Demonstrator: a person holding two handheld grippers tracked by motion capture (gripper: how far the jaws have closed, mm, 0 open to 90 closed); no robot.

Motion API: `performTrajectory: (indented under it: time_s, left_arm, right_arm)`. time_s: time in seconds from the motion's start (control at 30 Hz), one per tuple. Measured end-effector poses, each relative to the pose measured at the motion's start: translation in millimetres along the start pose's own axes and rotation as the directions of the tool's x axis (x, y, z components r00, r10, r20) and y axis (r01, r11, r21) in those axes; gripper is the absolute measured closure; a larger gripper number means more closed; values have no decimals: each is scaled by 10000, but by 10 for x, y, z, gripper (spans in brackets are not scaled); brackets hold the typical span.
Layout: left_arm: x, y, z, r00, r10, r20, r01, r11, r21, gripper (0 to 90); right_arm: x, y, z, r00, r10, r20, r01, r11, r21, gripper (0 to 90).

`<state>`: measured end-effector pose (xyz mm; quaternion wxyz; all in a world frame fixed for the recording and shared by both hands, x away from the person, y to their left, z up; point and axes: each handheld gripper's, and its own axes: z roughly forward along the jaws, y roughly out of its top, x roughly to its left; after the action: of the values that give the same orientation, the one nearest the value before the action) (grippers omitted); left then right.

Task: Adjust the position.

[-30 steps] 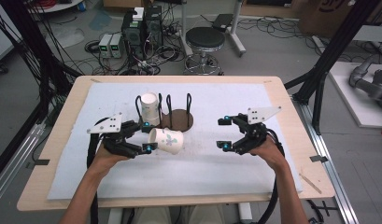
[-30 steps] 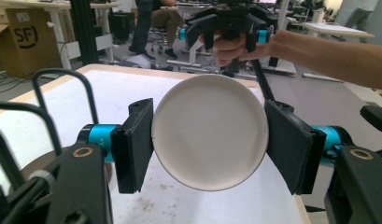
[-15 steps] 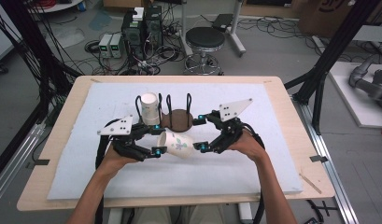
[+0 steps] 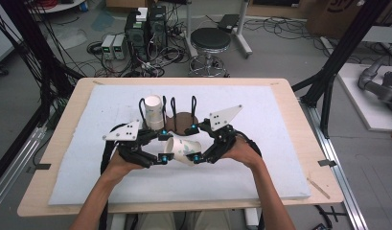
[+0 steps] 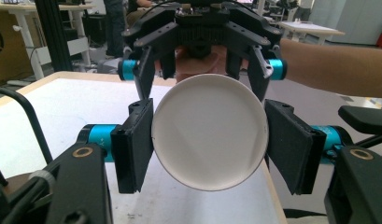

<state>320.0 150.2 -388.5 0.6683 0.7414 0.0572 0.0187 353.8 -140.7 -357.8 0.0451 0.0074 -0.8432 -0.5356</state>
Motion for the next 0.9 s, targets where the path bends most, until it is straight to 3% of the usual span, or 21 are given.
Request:
performTrajectory:
  time_s: [0.37, 0.47, 0.83, 0.9]
  left_arm:
    - [-25, 38, -13, 9999, 113, 55, -112, 9998, -145, 359]
    - [-32, 42, -10, 9999, 124, 60, -123, 9998, -166, 359]
    - [-33, 56, -32, 9998, 174, 54, -173, 9996, -230, 359]
    - [-37, 55, -29, 9999, 169, 12, -169, 9996, -226, 359]
  right_arm:
    - [4, -87, 178, 9995, 226, -225, -224, 9997, 91, 157]
    - [9, -100, 219, 9995, 212, -231, -204, 9993, 327, 157]
    - [8, -107, 228, 9995, 226, -240, -216, 9989, 411, 164]
    - [4, -111, 231, 9993, 191, -313, -176, 9988, 462, 199]
